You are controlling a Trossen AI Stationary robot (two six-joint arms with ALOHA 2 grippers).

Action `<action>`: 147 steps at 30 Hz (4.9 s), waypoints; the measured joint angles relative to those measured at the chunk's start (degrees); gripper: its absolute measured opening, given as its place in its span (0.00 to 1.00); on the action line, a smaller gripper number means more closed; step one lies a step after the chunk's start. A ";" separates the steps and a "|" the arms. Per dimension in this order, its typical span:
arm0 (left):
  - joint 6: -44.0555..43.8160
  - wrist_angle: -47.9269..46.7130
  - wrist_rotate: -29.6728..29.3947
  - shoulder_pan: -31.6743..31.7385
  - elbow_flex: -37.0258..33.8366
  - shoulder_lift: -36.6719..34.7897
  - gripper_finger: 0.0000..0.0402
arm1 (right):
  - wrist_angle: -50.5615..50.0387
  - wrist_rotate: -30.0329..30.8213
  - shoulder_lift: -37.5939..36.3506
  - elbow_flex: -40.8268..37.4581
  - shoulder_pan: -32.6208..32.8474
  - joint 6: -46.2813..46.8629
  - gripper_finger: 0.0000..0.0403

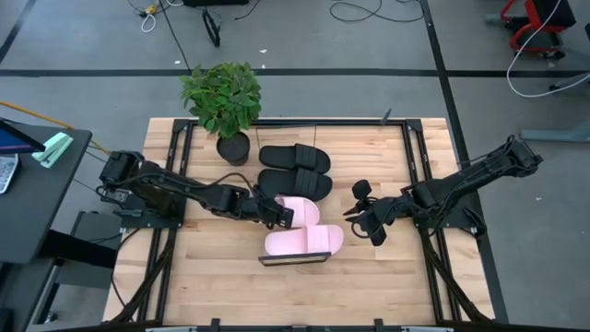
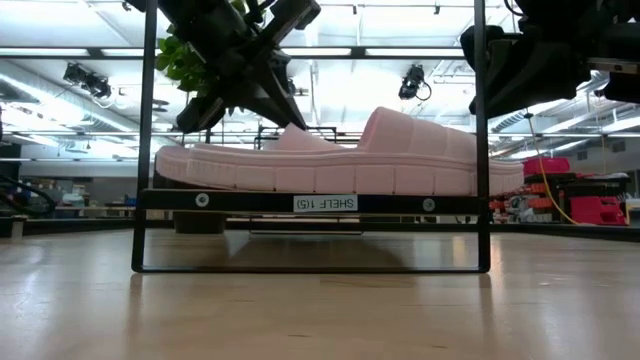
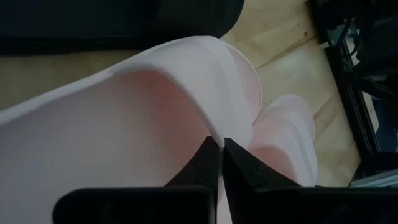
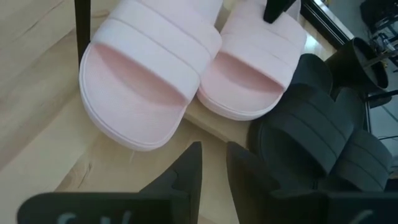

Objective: Pick and place slides into the shelf
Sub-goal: Put the pink slipper on the shelf, then return to Home Position

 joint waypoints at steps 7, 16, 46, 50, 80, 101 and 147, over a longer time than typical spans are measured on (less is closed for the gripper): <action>-0.08 0.09 -0.26 0.31 -0.02 0.13 0.08 | 0.03 -0.01 0.00 0.00 0.00 -0.01 0.20; 1.08 6.31 -1.95 0.33 -0.07 1.22 0.07 | 0.18 -0.48 0.00 0.00 0.00 0.09 0.20; 4.75 3.33 0.13 2.34 0.04 6.95 0.38 | 0.58 -0.86 0.00 0.00 0.00 0.11 0.20; 4.27 5.30 4.00 2.49 0.24 9.81 0.39 | 0.75 -0.86 0.00 0.00 0.00 0.09 0.20; 6.10 6.50 9.22 3.28 -0.07 5.25 0.36 | 0.75 -1.08 0.00 0.00 -0.02 -0.09 0.20; 6.98 -4.24 8.31 3.13 -0.07 1.22 0.39 | 0.67 -1.09 0.00 0.00 -0.02 0.08 0.20; 68.43 56.97 0.70 5.90 -33.10 -29.54 0.01 | 1.12 -0.42 0.02 0.00 -0.11 8.12 0.20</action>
